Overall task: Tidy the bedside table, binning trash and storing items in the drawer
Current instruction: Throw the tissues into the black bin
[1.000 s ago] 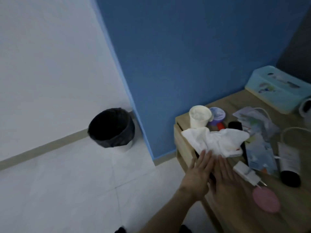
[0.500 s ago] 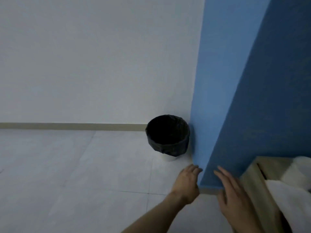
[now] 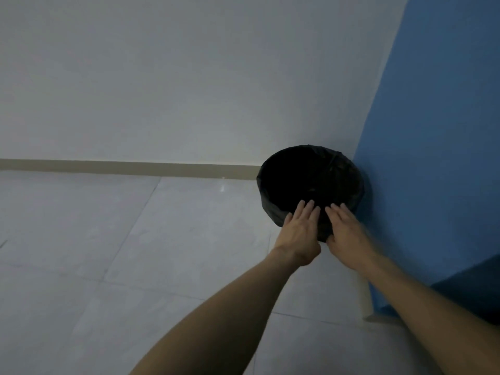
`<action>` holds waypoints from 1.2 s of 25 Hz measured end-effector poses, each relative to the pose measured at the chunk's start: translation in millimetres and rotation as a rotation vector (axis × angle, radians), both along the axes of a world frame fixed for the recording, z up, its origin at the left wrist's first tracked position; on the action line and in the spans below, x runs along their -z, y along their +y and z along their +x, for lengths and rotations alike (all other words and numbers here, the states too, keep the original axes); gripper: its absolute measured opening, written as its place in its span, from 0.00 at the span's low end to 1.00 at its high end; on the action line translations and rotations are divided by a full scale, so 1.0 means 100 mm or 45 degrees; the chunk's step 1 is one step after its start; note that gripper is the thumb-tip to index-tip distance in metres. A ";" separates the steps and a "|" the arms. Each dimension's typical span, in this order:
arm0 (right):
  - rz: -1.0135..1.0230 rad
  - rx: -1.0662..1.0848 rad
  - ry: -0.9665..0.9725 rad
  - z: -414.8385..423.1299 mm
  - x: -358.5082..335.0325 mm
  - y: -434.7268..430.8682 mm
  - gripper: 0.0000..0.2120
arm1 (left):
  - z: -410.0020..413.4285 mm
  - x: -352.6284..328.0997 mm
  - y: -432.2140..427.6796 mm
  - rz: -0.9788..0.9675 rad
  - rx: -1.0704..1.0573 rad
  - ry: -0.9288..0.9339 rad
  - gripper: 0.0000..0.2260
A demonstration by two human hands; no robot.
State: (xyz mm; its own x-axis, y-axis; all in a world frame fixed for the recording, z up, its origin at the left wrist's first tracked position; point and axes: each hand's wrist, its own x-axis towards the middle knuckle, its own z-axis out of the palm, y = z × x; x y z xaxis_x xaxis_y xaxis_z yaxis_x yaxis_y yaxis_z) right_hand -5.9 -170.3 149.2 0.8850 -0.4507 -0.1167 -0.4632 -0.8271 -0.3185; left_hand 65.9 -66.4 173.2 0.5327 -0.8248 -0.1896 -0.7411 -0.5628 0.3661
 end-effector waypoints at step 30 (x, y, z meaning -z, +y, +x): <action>-0.175 -0.157 0.076 -2.40 0.44 1.83 0.26 | -2.26 0.16 1.60 0.391 0.160 0.159 0.22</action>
